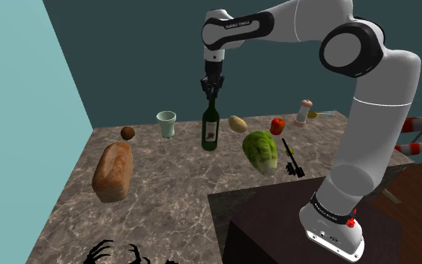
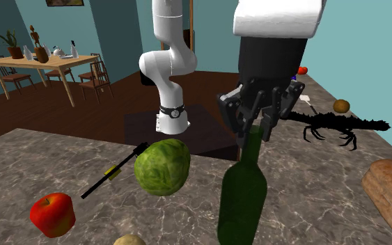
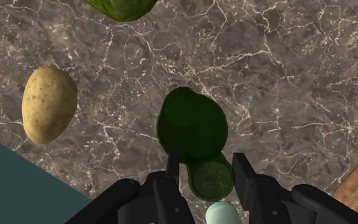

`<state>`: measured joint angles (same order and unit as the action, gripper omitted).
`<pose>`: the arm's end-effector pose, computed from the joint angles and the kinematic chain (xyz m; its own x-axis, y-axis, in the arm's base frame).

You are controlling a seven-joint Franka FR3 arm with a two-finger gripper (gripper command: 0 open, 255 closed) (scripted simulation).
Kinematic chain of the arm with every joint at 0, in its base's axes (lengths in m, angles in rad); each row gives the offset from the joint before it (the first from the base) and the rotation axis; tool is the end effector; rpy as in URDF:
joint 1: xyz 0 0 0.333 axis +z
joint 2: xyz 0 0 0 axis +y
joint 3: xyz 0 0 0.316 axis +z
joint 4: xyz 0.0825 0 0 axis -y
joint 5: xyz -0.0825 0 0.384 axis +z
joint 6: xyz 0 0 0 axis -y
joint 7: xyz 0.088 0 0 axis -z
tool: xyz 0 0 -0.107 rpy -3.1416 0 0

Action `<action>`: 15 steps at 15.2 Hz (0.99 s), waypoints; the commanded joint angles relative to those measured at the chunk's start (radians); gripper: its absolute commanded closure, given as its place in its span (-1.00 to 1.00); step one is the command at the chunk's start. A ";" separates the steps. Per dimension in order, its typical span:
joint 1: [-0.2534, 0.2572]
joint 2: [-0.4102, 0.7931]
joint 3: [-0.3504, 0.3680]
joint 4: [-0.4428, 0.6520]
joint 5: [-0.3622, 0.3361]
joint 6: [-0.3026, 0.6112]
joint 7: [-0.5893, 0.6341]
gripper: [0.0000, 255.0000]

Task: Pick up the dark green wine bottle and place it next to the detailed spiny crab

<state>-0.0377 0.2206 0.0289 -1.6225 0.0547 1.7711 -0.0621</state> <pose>0.6218 -0.0021 0.4866 0.9968 0.0421 -0.0684 0.0378 -0.9973 -0.0633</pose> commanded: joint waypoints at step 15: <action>-0.001 0.015 0.000 0.236 -0.002 -0.221 0.011 1.00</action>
<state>-0.0382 0.2322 0.0291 -1.4074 0.0533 1.5679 -0.0514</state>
